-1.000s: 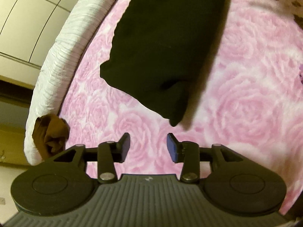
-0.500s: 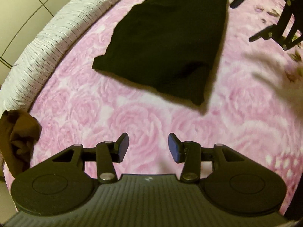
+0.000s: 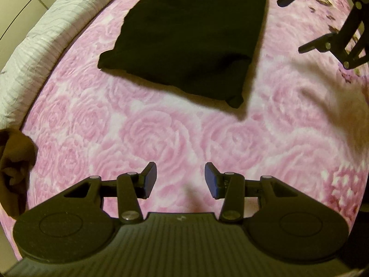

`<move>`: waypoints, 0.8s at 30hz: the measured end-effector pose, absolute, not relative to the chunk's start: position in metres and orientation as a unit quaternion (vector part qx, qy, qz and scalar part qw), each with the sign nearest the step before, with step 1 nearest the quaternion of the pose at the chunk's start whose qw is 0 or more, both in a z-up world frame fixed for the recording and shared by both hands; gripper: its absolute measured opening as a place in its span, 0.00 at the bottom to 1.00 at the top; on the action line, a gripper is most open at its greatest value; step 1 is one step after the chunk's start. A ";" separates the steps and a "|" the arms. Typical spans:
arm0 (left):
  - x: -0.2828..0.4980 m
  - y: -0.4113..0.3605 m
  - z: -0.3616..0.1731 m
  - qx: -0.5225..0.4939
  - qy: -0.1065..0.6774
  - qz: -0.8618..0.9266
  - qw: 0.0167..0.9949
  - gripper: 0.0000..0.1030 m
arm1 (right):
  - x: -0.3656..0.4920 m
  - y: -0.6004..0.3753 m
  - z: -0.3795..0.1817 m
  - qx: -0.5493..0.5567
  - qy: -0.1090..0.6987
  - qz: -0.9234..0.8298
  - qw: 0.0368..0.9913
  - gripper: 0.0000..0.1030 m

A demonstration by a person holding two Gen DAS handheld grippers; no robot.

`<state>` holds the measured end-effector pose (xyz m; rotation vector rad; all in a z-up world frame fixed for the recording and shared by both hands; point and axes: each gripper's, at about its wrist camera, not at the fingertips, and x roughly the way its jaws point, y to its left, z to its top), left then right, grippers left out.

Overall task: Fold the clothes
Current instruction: 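Open both grippers and release the folded black jacket onto the blanket, then grasp the folded jacket edge with both grippers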

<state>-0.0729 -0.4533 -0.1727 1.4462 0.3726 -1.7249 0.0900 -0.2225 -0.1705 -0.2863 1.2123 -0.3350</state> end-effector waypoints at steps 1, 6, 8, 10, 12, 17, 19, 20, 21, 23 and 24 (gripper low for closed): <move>-0.075 -0.454 -0.174 0.579 0.146 -0.687 0.413 0.40 | 0.089 -0.223 -0.171 -0.129 0.563 -0.157 0.801 0.62; -0.088 -0.463 -0.177 0.589 0.130 -0.694 0.392 0.40 | 0.087 -0.231 -0.178 -0.107 0.563 -0.168 0.802 0.62; -0.092 -0.467 -0.179 0.594 0.108 -0.697 0.387 0.45 | 0.087 -0.234 -0.181 -0.102 0.561 -0.173 0.803 0.62; -0.094 -0.469 -0.182 0.598 0.067 -0.698 0.387 0.59 | 0.090 -0.235 -0.187 -0.109 0.557 -0.174 0.805 0.62; -0.091 -0.472 -0.186 0.602 0.034 -0.700 0.382 0.63 | 0.094 -0.233 -0.197 -0.130 0.552 -0.170 0.806 0.62; -0.076 -0.483 -0.196 0.608 -0.037 -0.703 0.366 0.65 | 0.108 -0.222 -0.232 -0.207 0.535 -0.141 0.807 0.62; -0.068 -0.488 -0.199 0.607 -0.056 -0.706 0.361 0.65 | 0.115 -0.217 -0.247 -0.245 0.526 -0.134 0.803 0.62; -0.064 -0.491 -0.201 0.606 -0.063 -0.706 0.360 0.65 | 0.119 -0.214 -0.254 -0.267 0.519 -0.134 0.801 0.62; -0.061 -0.493 -0.203 0.606 -0.068 -0.706 0.360 0.65 | 0.123 -0.212 -0.258 -0.283 0.511 -0.138 0.800 0.62; -0.055 -0.498 -0.205 0.605 -0.071 -0.706 0.361 0.65 | 0.131 -0.209 -0.268 -0.314 0.497 -0.144 0.796 0.62; -0.052 -0.501 -0.207 0.603 -0.073 -0.707 0.362 0.65 | 0.135 -0.208 -0.272 -0.325 0.496 -0.143 0.793 0.62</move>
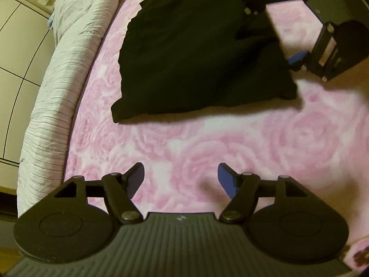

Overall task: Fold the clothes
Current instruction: 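Grasp the folded jacket edge with both grippers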

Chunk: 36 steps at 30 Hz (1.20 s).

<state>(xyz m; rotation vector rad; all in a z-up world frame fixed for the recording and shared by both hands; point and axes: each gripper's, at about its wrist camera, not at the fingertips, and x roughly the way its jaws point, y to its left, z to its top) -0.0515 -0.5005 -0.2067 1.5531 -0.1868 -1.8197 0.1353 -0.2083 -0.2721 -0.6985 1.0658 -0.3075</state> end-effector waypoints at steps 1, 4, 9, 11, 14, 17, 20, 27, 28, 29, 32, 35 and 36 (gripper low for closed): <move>-0.049 -0.503 -0.208 0.602 -0.074 -0.707 0.364 0.65 | 0.139 -0.208 -0.276 -0.335 0.496 -0.141 0.789 0.62; -0.046 -0.506 -0.211 0.598 -0.077 -0.710 0.365 0.65 | 0.143 -0.207 -0.287 -0.368 0.500 -0.136 0.772 0.62; -0.043 -0.505 -0.217 0.592 -0.087 -0.716 0.358 0.65 | 0.131 -0.194 -0.293 -0.415 0.506 -0.128 0.745 0.62; -0.041 -0.506 -0.219 0.588 -0.088 -0.720 0.357 0.65 | 0.126 -0.191 -0.296 -0.425 0.505 -0.126 0.740 0.62; -0.039 -0.506 -0.225 0.585 -0.101 -0.724 0.350 0.65 | 0.134 -0.204 -0.301 -0.412 0.510 -0.145 0.741 0.62; -0.042 -0.506 -0.233 0.581 -0.156 -0.725 0.335 0.67 | 0.149 -0.226 -0.293 -0.361 0.512 -0.156 0.764 0.61; -0.047 -0.505 -0.243 0.571 -0.226 -0.726 0.310 0.80 | 0.154 -0.240 -0.276 -0.301 0.513 -0.158 0.788 0.30; -0.068 -0.536 -0.262 0.539 -0.324 -0.723 0.286 0.81 | 0.139 -0.251 -0.220 -0.231 0.493 -0.170 0.821 0.20; -0.072 -0.542 -0.265 0.535 -0.335 -0.723 0.282 0.81 | 0.138 -0.253 -0.213 -0.225 0.490 -0.173 0.824 0.20; -0.076 -0.547 -0.268 0.530 -0.348 -0.721 0.278 0.81 | 0.137 -0.254 -0.207 -0.223 0.488 -0.174 0.826 0.20; -0.085 -0.561 -0.275 0.516 -0.387 -0.714 0.273 0.81 | 0.134 -0.255 -0.195 -0.216 0.488 -0.173 0.828 0.20; -0.093 -0.577 -0.276 0.516 -0.383 -0.724 0.250 0.56 | 0.128 -0.253 -0.187 -0.206 0.486 -0.173 0.832 0.20; -0.094 -0.581 -0.274 0.523 -0.370 -0.732 0.232 0.41 | 0.125 -0.253 -0.185 -0.202 0.485 -0.173 0.833 0.20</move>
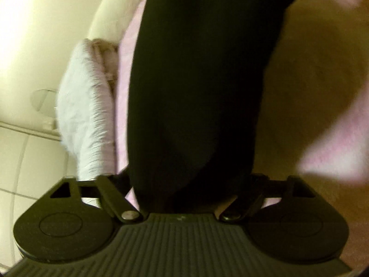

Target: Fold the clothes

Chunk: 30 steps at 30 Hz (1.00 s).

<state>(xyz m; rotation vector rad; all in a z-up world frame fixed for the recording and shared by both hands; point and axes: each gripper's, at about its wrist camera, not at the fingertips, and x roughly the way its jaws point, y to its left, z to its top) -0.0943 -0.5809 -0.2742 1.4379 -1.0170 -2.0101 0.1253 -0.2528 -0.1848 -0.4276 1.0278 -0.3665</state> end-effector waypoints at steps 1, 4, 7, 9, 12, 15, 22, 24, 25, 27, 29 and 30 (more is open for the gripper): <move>-0.095 -0.583 -0.272 0.530 -0.360 -0.736 0.219 0.26 | 0.124 -0.253 -0.184 -0.196 0.485 -0.173 0.835 0.20; -0.088 -0.578 -0.262 0.532 -0.354 -0.739 0.215 0.16 | 0.120 -0.252 -0.180 -0.179 0.486 -0.172 0.838 0.20; -0.075 -0.567 -0.247 0.535 -0.340 -0.741 0.220 0.14 | 0.120 -0.247 -0.171 -0.163 0.481 -0.160 0.846 0.19; -0.063 -0.552 -0.236 0.544 -0.323 -0.741 0.226 0.14 | 0.121 -0.240 -0.165 -0.154 0.474 -0.144 0.855 0.19; -0.043 -0.526 -0.217 0.559 -0.291 -0.738 0.240 0.14 | 0.121 -0.217 -0.151 -0.120 0.460 -0.115 0.872 0.19; -0.035 -0.513 -0.192 0.569 -0.247 -0.740 0.262 0.14 | 0.120 -0.196 -0.136 -0.071 0.442 -0.095 0.889 0.19; -0.082 -0.546 -0.120 0.560 -0.216 -0.740 0.303 0.16 | 0.093 -0.220 -0.091 0.053 0.365 -0.127 0.921 0.19; -0.109 -0.561 -0.105 0.565 -0.224 -0.735 0.299 0.17 | 0.078 -0.241 -0.078 0.082 0.341 -0.144 0.925 0.19; -0.125 -0.568 -0.100 0.570 -0.231 -0.731 0.294 0.17 | 0.067 -0.256 -0.072 0.099 0.329 -0.152 0.927 0.19; -0.157 -0.579 -0.095 0.584 -0.242 -0.722 0.281 0.18 | 0.048 -0.287 -0.065 0.128 0.308 -0.165 0.928 0.19; -0.190 -0.598 -0.099 0.597 -0.248 -0.716 0.263 0.19 | 0.026 -0.317 -0.063 0.155 0.292 -0.175 0.928 0.19; -0.206 -0.609 -0.102 0.603 -0.250 -0.714 0.253 0.20 | 0.014 -0.333 -0.065 0.171 0.287 -0.179 0.925 0.19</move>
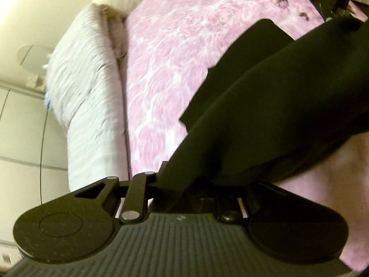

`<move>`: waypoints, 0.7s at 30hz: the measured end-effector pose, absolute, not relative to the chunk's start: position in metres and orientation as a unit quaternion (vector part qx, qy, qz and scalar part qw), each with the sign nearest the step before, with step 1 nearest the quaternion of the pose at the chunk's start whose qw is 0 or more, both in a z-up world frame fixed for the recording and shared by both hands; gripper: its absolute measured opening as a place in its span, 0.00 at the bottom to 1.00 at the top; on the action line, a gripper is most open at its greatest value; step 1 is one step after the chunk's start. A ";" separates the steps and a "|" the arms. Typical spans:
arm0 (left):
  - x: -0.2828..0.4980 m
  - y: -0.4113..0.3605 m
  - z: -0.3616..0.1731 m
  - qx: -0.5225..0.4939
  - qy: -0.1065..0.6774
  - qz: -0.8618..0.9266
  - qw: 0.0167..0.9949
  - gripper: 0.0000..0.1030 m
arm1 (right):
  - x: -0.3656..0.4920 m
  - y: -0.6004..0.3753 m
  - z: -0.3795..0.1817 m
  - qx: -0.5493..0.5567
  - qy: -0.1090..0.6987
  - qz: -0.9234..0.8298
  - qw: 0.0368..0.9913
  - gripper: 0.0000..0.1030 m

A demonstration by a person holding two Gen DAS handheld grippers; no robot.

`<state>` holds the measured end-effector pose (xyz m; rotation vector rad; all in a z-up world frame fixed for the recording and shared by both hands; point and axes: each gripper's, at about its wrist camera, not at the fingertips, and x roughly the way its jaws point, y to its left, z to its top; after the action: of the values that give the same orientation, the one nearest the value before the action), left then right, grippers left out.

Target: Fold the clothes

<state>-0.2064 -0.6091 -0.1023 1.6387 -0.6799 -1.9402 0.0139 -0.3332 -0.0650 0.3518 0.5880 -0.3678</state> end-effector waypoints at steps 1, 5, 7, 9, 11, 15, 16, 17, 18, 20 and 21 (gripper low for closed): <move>-0.222 -0.614 -0.107 0.609 -0.252 -0.711 0.244 0.21 | 0.003 -0.347 -0.067 0.189 0.284 -0.185 0.922 0.19; -0.273 -0.629 -0.155 0.634 -0.251 -0.702 0.207 0.34 | -0.052 -0.416 -0.096 0.326 0.257 -0.214 0.884 0.19; -0.290 -0.637 -0.176 0.637 -0.242 -0.704 0.198 0.41 | -0.077 -0.449 -0.124 0.404 0.240 -0.235 0.851 0.20; -0.293 -0.639 -0.188 0.639 -0.229 -0.707 0.198 0.42 | -0.096 -0.477 -0.157 0.480 0.232 -0.236 0.813 0.21; -0.295 -0.640 -0.197 0.639 -0.217 -0.711 0.200 0.48 | -0.110 -0.498 -0.185 0.539 0.231 -0.235 0.775 0.25; -0.289 -0.639 -0.189 0.635 -0.184 -0.718 0.219 0.54 | -0.132 -0.510 -0.201 0.587 0.215 -0.249 0.739 0.44; -0.286 -0.638 -0.186 0.635 -0.173 -0.718 0.226 0.55 | -0.136 -0.511 -0.203 0.595 0.211 -0.254 0.733 0.46; -0.280 -0.636 -0.184 0.637 -0.160 -0.718 0.232 0.55 | -0.140 -0.510 -0.202 0.602 0.205 -0.261 0.726 0.46; -0.273 -0.636 -0.183 0.638 -0.145 -0.717 0.240 0.55 | -0.145 -0.510 -0.202 0.609 0.198 -0.269 0.719 0.46; -0.261 -0.638 -0.184 0.641 -0.113 -0.714 0.256 0.55 | -0.155 -0.509 -0.204 0.627 0.176 -0.291 0.701 0.46; -0.255 -0.640 -0.184 0.642 -0.097 -0.713 0.263 0.55 | -0.157 -0.509 -0.206 0.634 0.172 -0.298 0.693 0.45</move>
<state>-0.2550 -0.6397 -0.1843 1.7376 -0.2636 -1.9288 -0.1573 -0.5094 -0.2061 1.4159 0.3838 -0.6662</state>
